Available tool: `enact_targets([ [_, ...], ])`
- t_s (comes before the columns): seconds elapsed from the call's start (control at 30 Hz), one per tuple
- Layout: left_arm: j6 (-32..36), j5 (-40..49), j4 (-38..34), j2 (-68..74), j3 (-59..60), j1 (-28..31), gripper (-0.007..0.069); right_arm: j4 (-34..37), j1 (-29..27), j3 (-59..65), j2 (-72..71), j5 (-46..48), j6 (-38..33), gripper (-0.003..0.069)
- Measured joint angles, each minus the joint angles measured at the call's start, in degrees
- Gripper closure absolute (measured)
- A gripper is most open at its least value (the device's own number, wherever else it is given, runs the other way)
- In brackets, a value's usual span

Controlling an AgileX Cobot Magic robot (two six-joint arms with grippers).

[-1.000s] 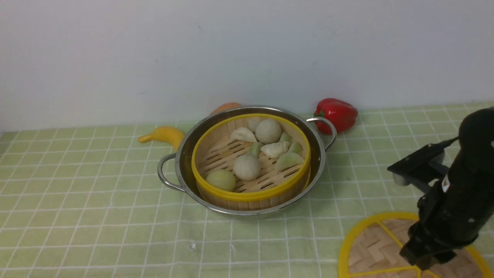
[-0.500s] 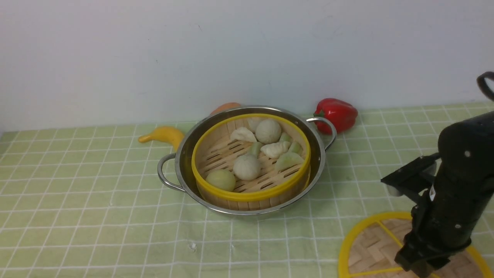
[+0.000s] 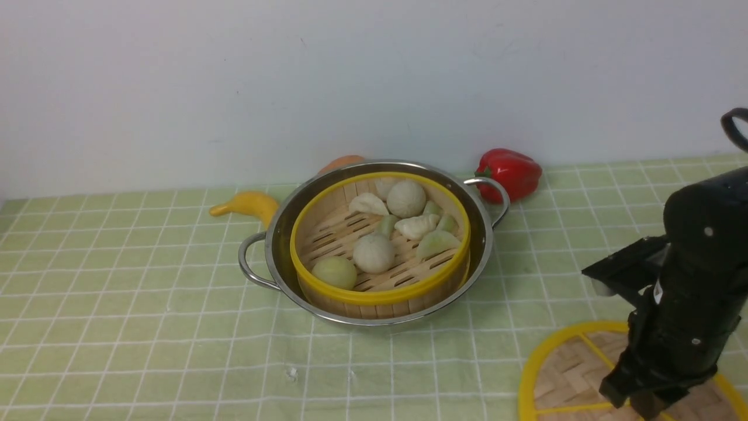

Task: Place the steamer in the pot on the green tablecloth, and put the lid on the steamer.
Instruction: 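Move the gripper down to the bamboo steamer lid and grasp its center knob, then place the bamboo steamer lid onto the steamer basket in the pot with the right gripper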

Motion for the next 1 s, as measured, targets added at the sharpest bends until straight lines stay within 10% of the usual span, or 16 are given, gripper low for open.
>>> enact_targets([
  [0.4, 0.0, 0.0, -0.02, 0.0, 0.0, 0.0, 0.0382, 6.27, 1.23, -18.83, -11.69, 0.2, -8.36, 0.0513],
  [1.0, 0.0, 0.0, -0.02, 0.0, 0.0, 0.0, 0.0382, 1.21, 14.85, -51.69, 16.73, -2.12, -16.91, 0.0513],
])
